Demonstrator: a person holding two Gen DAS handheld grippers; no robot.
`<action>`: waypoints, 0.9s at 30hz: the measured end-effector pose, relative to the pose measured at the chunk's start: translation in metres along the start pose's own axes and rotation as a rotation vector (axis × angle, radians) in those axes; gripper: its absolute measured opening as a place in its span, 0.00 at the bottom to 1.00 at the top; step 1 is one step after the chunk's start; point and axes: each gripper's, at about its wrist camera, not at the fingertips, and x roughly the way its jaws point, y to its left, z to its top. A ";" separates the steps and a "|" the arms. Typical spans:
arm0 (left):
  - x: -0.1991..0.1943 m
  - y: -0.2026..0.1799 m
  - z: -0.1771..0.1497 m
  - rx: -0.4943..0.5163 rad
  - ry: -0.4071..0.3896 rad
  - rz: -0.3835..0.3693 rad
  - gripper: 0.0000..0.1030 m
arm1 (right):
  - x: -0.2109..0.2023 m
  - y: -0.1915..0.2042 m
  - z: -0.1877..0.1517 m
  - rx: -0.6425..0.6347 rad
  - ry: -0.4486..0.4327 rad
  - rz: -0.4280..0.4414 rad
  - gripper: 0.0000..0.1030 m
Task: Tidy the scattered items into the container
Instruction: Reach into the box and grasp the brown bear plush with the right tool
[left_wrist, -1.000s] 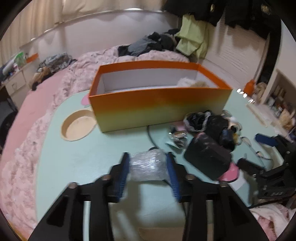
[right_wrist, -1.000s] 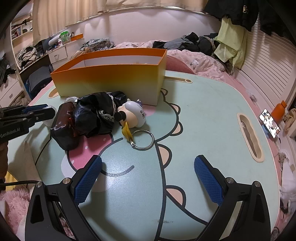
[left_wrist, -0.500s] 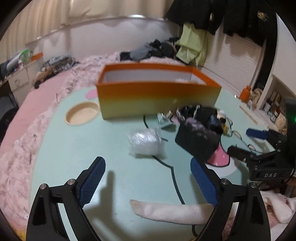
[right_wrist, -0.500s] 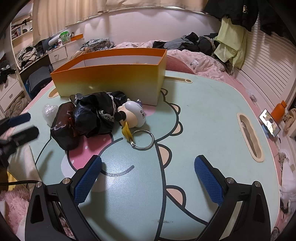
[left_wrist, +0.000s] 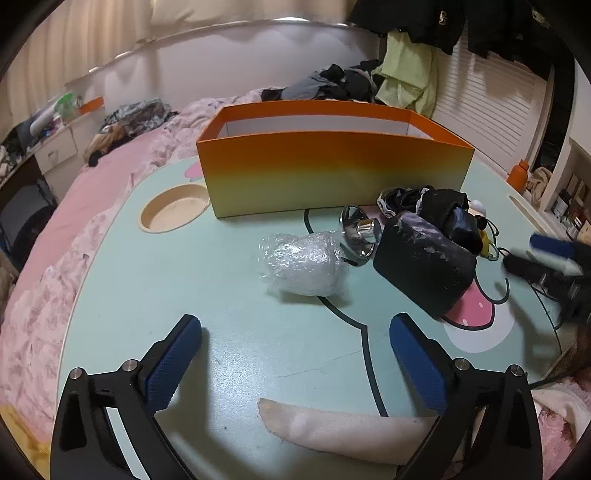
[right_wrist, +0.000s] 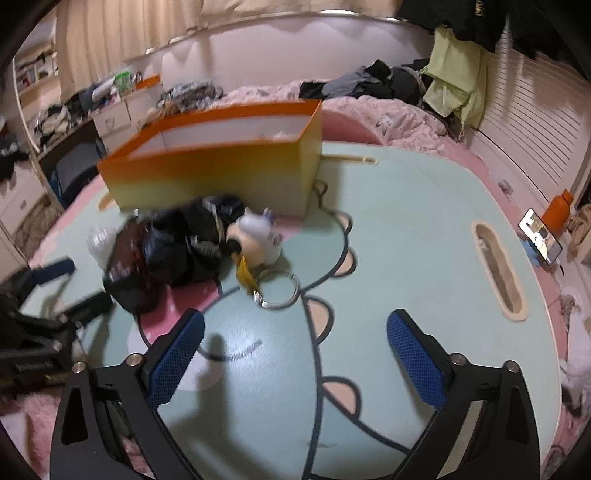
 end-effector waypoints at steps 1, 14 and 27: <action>0.000 0.000 0.000 0.000 0.000 0.001 0.99 | -0.005 -0.001 0.005 0.007 -0.019 0.007 0.91; 0.001 0.000 0.000 0.003 -0.001 -0.004 0.99 | 0.074 0.082 0.187 0.055 0.315 0.501 0.74; 0.002 -0.002 0.000 0.009 -0.007 -0.011 0.99 | 0.174 0.148 0.169 -0.088 0.539 0.288 0.45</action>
